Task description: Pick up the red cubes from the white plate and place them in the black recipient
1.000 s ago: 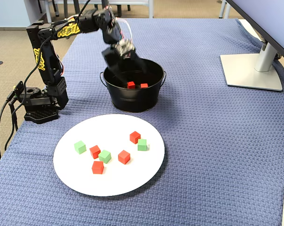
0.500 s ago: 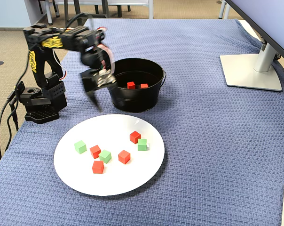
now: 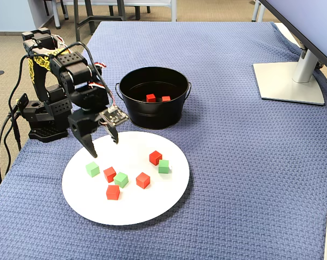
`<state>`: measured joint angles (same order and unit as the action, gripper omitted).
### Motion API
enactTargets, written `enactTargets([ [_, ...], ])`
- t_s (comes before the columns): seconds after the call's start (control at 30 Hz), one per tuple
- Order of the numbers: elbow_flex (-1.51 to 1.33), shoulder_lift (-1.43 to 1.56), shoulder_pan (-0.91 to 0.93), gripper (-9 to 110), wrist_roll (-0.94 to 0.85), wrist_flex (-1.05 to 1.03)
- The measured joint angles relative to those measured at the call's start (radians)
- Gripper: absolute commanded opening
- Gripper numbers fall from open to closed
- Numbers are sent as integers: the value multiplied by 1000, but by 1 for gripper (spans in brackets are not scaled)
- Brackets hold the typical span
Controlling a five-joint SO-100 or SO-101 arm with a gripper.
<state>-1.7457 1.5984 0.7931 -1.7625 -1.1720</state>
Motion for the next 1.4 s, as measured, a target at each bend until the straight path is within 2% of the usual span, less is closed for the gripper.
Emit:
enactTargets([
  [0.23,5,-107,14,28,35,64],
  [0.87,152,-291,14,29,81,66],
  [1.4,170,-350,15,20,100,155],
])
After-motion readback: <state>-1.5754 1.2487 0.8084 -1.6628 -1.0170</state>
